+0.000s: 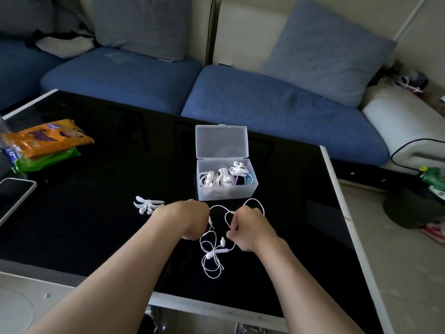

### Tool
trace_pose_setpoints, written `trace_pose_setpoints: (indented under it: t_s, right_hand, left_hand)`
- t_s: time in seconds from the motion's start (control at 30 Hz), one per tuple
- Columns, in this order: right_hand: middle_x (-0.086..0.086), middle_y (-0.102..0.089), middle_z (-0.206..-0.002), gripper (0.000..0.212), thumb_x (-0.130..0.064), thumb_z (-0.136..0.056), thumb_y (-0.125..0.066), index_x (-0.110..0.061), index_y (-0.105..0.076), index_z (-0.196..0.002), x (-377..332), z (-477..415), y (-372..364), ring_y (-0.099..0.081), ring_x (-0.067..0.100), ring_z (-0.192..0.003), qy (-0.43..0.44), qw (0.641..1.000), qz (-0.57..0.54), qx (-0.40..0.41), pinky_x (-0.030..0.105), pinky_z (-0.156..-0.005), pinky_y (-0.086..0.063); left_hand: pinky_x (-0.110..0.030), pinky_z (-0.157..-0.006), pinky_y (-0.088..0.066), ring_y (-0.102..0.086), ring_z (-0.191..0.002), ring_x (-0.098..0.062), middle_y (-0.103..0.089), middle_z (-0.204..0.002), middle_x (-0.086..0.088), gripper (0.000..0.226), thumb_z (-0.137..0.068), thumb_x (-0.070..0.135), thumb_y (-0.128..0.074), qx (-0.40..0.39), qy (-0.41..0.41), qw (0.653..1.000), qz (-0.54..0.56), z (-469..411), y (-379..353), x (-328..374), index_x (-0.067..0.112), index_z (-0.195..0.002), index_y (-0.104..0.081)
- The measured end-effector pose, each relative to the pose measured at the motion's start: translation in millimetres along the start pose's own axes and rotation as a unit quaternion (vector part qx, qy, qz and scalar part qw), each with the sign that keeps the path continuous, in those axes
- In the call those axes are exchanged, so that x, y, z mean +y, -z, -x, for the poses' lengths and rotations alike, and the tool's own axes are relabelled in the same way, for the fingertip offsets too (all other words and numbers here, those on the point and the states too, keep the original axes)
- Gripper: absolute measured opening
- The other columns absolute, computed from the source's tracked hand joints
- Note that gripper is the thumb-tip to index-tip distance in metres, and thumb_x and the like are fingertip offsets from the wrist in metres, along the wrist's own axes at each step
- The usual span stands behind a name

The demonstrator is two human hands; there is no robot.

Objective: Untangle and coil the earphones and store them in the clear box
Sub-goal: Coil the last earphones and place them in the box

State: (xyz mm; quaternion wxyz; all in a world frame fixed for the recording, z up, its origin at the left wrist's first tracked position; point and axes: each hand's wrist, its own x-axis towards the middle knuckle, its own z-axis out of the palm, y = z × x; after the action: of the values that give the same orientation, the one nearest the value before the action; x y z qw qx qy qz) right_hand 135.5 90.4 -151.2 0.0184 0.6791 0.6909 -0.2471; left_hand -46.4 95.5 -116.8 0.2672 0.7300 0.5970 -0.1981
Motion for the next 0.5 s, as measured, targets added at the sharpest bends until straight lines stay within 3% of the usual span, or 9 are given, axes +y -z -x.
trace_pose_setpoints:
  t_s: [0.03,0.07,0.2,0.33,0.4,0.5]
  right_hand:
    - [0.008,-0.067,-0.088,0.006,-0.015,-0.086,-0.07,-0.013,-0.067,-0.081,2.6,0.3,0.8,-0.069,0.03,-0.091,0.005,1.0,-0.003,0.006,0.039,-0.074,-0.061]
    - [0.007,-0.069,-0.095,0.004,-0.012,-0.086,-0.069,-0.013,-0.071,-0.089,6.3,0.1,1.6,-0.07,0.03,-0.094,0.005,1.0,-0.006,0.008,0.041,-0.08,-0.063]
    - [0.004,-0.073,-0.103,0.016,-0.017,-0.079,-0.066,-0.02,-0.075,-0.091,14.1,3.0,7.0,-0.072,0.026,-0.096,0.009,1.0,-0.001,-0.014,0.04,-0.083,-0.064]
    - [0.006,-0.071,-0.087,0.013,-0.021,-0.072,-0.069,-0.013,-0.072,-0.082,14.7,13.1,16.7,-0.072,0.025,-0.083,0.013,0.998,-0.002,-0.067,0.04,-0.073,-0.065]
    - [0.012,-0.071,-0.076,0.023,-0.026,-0.071,-0.069,-0.004,-0.069,-0.078,13.6,19.7,24.2,-0.071,0.027,-0.077,0.028,0.997,-0.016,-0.066,0.041,-0.068,-0.062]
    - [0.012,-0.075,-0.066,0.021,-0.019,-0.077,-0.068,0.001,-0.067,-0.085,11.5,26.7,37.5,-0.075,0.023,-0.06,0.022,0.992,-0.124,-0.028,0.037,-0.066,-0.064]
  left_hand:
    - [-0.046,-0.093,-0.06,-0.069,-0.105,-0.026,-0.067,-0.112,0.001,0.039,-0.088,0.007,-0.05,0.0,0.001,1.0,0.0,0.1,-0.7,0.4,0.022,-0.116,-0.073]
    - [-0.045,-0.093,-0.061,-0.069,-0.104,-0.026,-0.068,-0.11,0.001,0.039,-0.088,0.007,-0.049,0.002,0.003,1.0,0.0,-0.1,-1.8,0.8,0.022,-0.114,-0.074]
    - [-0.043,-0.091,-0.062,-0.071,-0.099,-0.025,-0.071,-0.106,-0.001,0.031,-0.091,0.008,-0.054,0.01,0.016,1.0,-0.002,0.6,-2.8,5.3,0.018,-0.111,-0.075]
    - [-0.045,-0.082,-0.065,-0.071,-0.064,-0.025,-0.074,-0.093,-0.007,0.017,-0.093,0.002,-0.062,-0.019,0.052,0.998,0.011,6.1,0.0,14.1,0.008,-0.104,-0.075]
    - [-0.041,-0.074,-0.066,-0.07,-0.049,-0.024,-0.077,-0.081,-0.009,0.017,-0.096,0.001,-0.056,-0.014,0.07,0.997,0.016,11.9,2.9,18.2,0.004,-0.096,-0.073]
    - [-0.044,-0.072,-0.067,-0.074,-0.051,-0.027,-0.073,-0.07,-0.012,0.012,-0.094,0.008,-0.058,0.032,0.071,0.995,0.054,16.2,7.4,22.1,0.002,-0.089,-0.068]
